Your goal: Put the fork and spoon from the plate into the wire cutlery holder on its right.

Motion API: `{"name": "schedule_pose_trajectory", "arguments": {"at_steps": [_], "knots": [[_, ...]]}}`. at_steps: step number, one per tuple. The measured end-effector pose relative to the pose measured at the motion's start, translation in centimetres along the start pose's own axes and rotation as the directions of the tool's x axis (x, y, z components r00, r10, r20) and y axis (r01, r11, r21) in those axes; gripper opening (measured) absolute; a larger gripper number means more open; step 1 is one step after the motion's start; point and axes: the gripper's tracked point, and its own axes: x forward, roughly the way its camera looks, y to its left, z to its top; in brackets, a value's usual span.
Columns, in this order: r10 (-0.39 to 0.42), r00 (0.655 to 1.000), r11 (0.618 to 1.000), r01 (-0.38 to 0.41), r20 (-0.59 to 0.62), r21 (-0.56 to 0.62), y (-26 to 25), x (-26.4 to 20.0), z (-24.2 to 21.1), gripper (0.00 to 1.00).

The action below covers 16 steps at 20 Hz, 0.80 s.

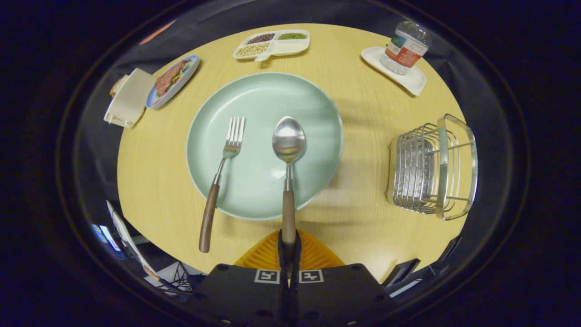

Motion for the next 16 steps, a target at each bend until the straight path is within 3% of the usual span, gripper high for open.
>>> {"name": "schedule_pose_trajectory", "arguments": {"at_steps": [8,16], "knots": [[0.094,0.992,0.995,-0.095,0.081,0.011,-0.5,-8.7,0.3,0.0],[0.071,0.983,0.983,-0.097,0.167,0.154,-7.8,-16.7,0.1,0.0]]}}
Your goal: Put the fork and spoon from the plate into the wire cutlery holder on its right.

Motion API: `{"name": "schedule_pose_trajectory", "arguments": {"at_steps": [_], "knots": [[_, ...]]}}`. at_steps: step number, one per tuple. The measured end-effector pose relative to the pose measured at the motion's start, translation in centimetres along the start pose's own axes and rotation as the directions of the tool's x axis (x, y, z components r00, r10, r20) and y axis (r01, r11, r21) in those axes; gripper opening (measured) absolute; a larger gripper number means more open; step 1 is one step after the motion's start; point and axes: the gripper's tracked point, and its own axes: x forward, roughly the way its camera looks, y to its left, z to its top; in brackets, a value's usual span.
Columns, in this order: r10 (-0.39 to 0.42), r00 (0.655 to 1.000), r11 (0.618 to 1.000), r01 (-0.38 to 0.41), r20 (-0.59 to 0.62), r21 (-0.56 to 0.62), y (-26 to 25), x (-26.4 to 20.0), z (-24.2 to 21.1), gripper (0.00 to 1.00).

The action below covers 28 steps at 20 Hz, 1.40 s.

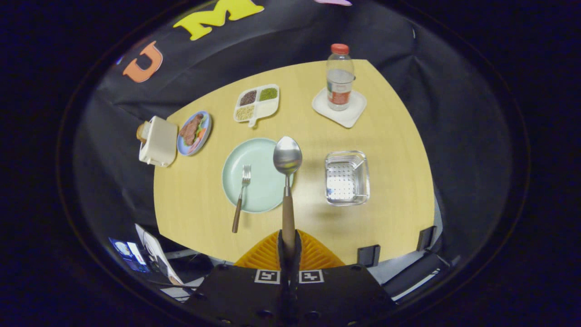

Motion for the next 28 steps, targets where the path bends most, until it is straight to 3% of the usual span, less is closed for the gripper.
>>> {"name": "schedule_pose_trajectory", "arguments": {"at_steps": [5,14,22,25,28], "knots": [[-0.019,0.998,0.992,0.026,-0.057,0.125,-4.3,-0.4,-1.8,0.0],[0.0,0.987,0.969,0.041,-0.164,0.245,-6.0,2.9,-1.8,0.0],[-0.04,0.991,0.971,0.068,-0.125,0.23,-5.7,3.5,0.3,0.1],[-0.069,0.995,0.983,0.08,-0.074,0.167,-4.9,2.9,1.3,0.32],[-0.114,0.993,0.991,0.113,0.019,0.069,-3.7,1.2,2.6,0.86]]}}
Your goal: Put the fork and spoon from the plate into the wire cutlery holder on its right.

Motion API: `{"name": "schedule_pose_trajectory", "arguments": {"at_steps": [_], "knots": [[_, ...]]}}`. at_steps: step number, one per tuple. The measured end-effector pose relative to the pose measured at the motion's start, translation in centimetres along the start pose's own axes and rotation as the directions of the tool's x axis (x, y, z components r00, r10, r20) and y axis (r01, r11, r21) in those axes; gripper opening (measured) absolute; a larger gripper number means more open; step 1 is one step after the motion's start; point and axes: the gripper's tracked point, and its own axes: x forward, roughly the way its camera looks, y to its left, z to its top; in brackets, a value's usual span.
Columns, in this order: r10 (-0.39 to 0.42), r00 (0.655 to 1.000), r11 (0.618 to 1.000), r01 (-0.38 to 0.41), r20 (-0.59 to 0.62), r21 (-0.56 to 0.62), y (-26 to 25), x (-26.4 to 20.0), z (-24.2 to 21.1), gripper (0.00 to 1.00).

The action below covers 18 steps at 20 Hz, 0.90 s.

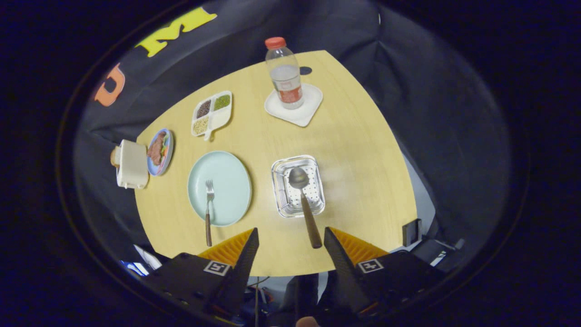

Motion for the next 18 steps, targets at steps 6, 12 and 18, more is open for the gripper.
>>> {"name": "schedule_pose_trajectory", "arguments": {"at_steps": [6,12,18], "knots": [[0.025,0.996,0.99,-0.013,0.087,-0.139,6.9,-1.5,-0.3,0.96],[0.067,0.998,0.979,-0.064,0.011,-0.192,15.0,3.5,-6.2,0.97],[0.024,0.998,0.981,-0.035,-0.064,-0.188,18.9,10.3,-10.1,0.97]]}}
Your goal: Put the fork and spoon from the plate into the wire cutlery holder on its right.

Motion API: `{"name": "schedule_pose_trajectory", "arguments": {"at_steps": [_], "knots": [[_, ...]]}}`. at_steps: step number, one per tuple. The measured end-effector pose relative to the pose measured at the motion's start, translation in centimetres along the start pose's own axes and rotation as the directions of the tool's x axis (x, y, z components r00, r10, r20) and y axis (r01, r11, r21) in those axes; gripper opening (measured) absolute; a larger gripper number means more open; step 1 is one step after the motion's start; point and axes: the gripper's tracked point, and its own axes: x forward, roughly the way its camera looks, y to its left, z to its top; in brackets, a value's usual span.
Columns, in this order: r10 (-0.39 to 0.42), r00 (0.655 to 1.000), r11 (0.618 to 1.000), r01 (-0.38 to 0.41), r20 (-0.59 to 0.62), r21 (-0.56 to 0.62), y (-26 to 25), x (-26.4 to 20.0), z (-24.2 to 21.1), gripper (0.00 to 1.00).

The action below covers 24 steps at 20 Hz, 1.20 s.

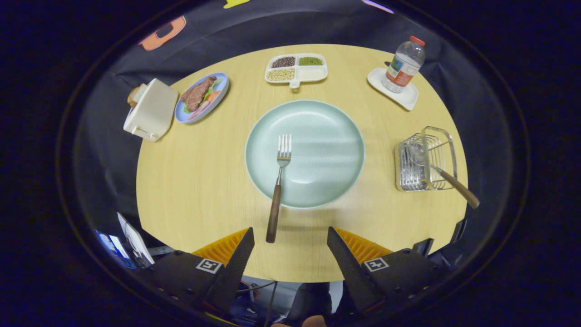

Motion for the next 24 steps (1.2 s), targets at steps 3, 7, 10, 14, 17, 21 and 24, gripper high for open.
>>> {"name": "schedule_pose_trajectory", "arguments": {"at_steps": [3,7,10,14,17,21,24], "knots": [[-0.013,1.0,1.0,0.012,-0.022,-0.006,1.2,2.4,-0.4,0.97],[-0.027,0.999,1.0,0.027,-0.039,-0.004,1.9,4.6,-0.2,0.75],[-0.047,0.998,0.999,0.047,-0.039,0.003,1.9,5.8,0.1,0.52],[-0.043,0.997,0.999,0.044,-0.066,0.013,1.4,6.4,0.0,0.1],[-0.013,0.997,0.999,0.016,-0.077,0.029,1.5,5.4,0.0,0.01],[0.03,0.997,0.999,-0.028,-0.067,0.025,1.2,3.6,0.0,0.01],[0.06,0.997,0.998,-0.059,-0.048,0.016,0.5,1.0,0.5,0.01]]}}
